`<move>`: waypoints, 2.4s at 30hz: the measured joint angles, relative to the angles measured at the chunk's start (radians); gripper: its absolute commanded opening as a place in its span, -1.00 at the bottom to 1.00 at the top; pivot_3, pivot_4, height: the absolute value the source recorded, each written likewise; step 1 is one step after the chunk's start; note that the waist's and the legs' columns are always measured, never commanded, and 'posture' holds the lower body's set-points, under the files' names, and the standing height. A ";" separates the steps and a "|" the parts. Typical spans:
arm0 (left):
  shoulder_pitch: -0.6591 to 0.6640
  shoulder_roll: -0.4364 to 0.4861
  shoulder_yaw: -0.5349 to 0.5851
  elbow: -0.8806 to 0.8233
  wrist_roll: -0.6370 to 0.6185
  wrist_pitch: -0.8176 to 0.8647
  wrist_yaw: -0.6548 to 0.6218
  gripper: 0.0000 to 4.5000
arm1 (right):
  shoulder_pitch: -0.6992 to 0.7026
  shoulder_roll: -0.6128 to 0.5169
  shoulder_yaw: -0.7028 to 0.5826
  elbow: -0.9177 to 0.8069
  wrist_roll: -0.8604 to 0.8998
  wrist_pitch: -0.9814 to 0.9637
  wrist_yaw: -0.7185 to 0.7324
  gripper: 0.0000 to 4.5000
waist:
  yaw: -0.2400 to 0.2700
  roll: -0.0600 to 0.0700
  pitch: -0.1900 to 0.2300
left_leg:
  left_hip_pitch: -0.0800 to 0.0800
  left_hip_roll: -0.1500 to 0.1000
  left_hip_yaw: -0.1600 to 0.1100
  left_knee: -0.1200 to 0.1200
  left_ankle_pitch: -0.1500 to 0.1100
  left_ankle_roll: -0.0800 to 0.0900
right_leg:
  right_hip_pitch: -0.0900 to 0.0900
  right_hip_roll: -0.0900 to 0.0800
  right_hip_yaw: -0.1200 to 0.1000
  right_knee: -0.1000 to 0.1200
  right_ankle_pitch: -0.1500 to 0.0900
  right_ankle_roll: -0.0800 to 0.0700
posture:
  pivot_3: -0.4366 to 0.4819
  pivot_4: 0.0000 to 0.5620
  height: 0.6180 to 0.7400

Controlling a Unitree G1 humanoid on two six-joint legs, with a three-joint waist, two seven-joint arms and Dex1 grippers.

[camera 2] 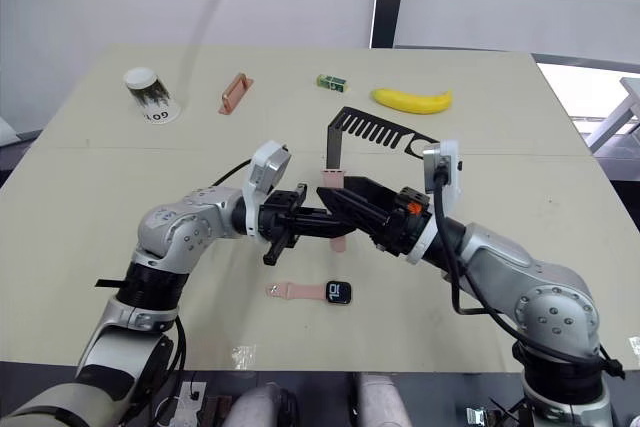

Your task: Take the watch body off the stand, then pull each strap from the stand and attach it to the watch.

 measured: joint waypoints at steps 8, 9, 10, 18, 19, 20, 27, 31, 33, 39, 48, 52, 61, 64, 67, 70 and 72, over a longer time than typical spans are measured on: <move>0.000 -0.004 0.000 0.000 0.000 -0.003 0.000 -1.00 | 0.001 -0.014 0.009 0.000 0.001 -0.004 0.003 -0.15 | 0.000 0.000 0.000 | 0.000 0.000 0.000 0.000 0.000 0.000 | 0.000 0.000 0.000 0.000 0.000 0.000 | -0.05 -0.47 1.00; 0.000 -0.005 0.000 0.000 0.000 -0.003 0.000 -1.00 | 0.001 -0.014 0.013 0.000 0.001 -0.004 0.003 -0.15 | 0.000 0.000 0.000 | 0.000 0.000 0.000 0.000 0.000 0.000 | 0.000 0.000 0.000 0.000 0.000 0.000 | -0.05 -0.47 1.00; 0.000 -0.005 0.000 0.000 0.000 -0.003 0.000 -1.00 | 0.000 -0.014 0.015 0.000 0.001 -0.005 0.003 -0.15 | 0.000 0.000 0.000 | 0.000 0.000 0.000 0.000 0.000 0.000 | 0.000 0.000 0.000 0.000 0.000 0.000 | -0.05 -0.47 1.00; 0.000 -0.009 0.000 0.000 0.000 -0.004 0.000 -1.00 | 0.000 -0.013 0.021 0.000 -0.002 -0.026 0.003 -0.15 | 0.000 0.000 0.000 | 0.000 0.000 0.000 0.000 0.000 0.000 | 0.000 0.000 0.000 0.000 0.000 0.000 | -0.05 -0.47 1.00; 0.000 -0.010 0.000 0.000 0.000 -0.004 0.000 -1.00 | 0.000 -0.013 0.021 0.000 -0.002 -0.026 0.003 -0.15 | 0.000 0.000 0.000 | 0.000 0.000 0.000 0.000 0.000 0.000 | 0.000 0.000 0.000 0.000 0.000 0.000 | -0.05 -0.47 1.00; 0.000 -0.010 0.000 0.000 0.000 -0.004 0.001 -1.00 | 0.000 -0.013 0.021 0.000 -0.002 -0.027 0.003 -0.15 | 0.000 0.000 0.000 | 0.000 0.000 0.000 0.000 0.000 0.000 | 0.000 0.000 0.000 0.000 0.000 0.000 | -0.05 -0.47 1.00; 0.000 -0.013 0.000 0.000 0.000 -0.011 0.003 -1.00 | -0.002 -0.014 0.021 0.000 -0.002 -0.027 0.003 -0.15 | 0.000 0.000 0.000 | 0.000 0.000 0.000 0.000 0.000 0.000 | 0.000 0.000 0.000 0.000 0.000 0.000 | -0.05 -0.47 1.00; 0.000 -0.014 0.000 0.000 0.000 -0.013 0.004 -1.00 | -0.005 -0.014 0.021 0.000 0.000 -0.027 0.003 -0.54 | 0.000 0.000 0.000 | 0.000 0.000 0.000 0.000 0.000 0.000 | 0.000 0.000 0.000 0.000 0.000 0.000 | -0.05 -0.47 1.00; 0.000 -0.014 0.000 0.000 0.000 -0.013 0.004 -1.00 | -0.005 -0.014 0.021 0.000 0.001 -0.027 0.003 -0.95 | 0.000 0.000 0.000 | 0.000 0.000 0.000 0.000 0.000 0.000 | 0.000 0.000 0.000 0.000 0.000 0.000 | -0.05 -0.47 1.00; -0.001 -0.018 0.007 0.000 -0.001 -0.013 0.006 -1.00 | -0.004 -0.011 0.021 0.000 0.010 -0.042 0.003 -0.98 | 0.000 0.000 0.000 | 0.000 0.000 0.000 0.000 0.000 0.000 | 0.000 0.000 0.000 -0.001 0.000 0.000 | -0.05 -0.47 1.00; -0.003 -0.019 0.009 0.000 -0.004 -0.012 0.008 -1.00 | -0.004 -0.010 0.021 0.000 0.013 -0.047 0.003 -0.98 | 0.000 0.000 0.000 | 0.000 0.000 0.000 0.000 0.000 0.000 | 0.000 0.000 0.000 -0.001 0.000 0.000 | -0.05 -0.47 1.00; -0.003 -0.019 0.009 0.000 -0.004 -0.010 0.009 -1.00 | -0.004 -0.011 0.021 0.000 0.013 -0.047 0.005 -0.98 | 0.000 0.000 0.000 | 0.000 0.000 0.000 0.000 0.000 0.000 | 0.000 0.000 0.000 -0.001 0.000 0.000 | -0.05 -0.47 1.00; -0.001 0.153 -0.042 -0.045 0.046 -0.049 -0.093 0.63 | 0.031 -0.123 0.018 -0.047 -0.030 -0.030 0.095 -1.00 | -0.003 0.001 0.001 | 0.000 0.000 0.000 -0.003 0.000 0.000 | -0.001 0.000 0.000 -0.002 0.000 0.000 | -0.05 -0.47 1.00; 0.026 0.226 -0.085 -0.082 0.127 -0.152 -0.143 0.97 | 0.101 -0.242 -0.018 -0.094 -0.039 0.001 0.177 -1.00 | 0.003 0.001 0.001 | 0.000 0.000 0.000 -0.006 0.000 0.000 | 0.000 0.000 0.000 -0.006 0.000 0.000 | -0.05 -0.47 1.00; 0.078 0.224 -0.133 -0.104 0.208 -0.213 -0.105 0.97 | 0.216 -0.392 -0.082 -0.158 -0.084 0.032 0.306 -1.00 | 0.013 0.000 0.001 | -0.002 0.000 -0.001 -0.009 0.000 0.003 | 0.001 -0.001 -0.001 -0.011 0.001 0.002 | -0.05 -0.47 1.00; 0.127 0.212 -0.192 -0.120 0.294 -0.267 -0.045 0.97 | 0.331 -0.482 -0.139 -0.208 -0.189 0.036 0.430 -1.00 | 0.013 0.000 0.001 | -0.004 0.000 -0.001 -0.011 -0.001 0.004 | 0.000 -0.001 -0.001 -0.016 0.002 0.004 | -0.05 -0.47 1.00; 0.145 0.206 -0.226 -0.124 0.358 -0.327 -0.011 0.97 | 0.404 -0.504 -0.171 -0.223 -0.268 0.017 0.491 -1.00 | 0.011 0.000 0.001 | -0.004 -0.001 -0.001 -0.011 -0.001 0.004 | 0.000 -0.001 -0.001 -0.016 0.002 0.004 | -0.05 -0.47 1.00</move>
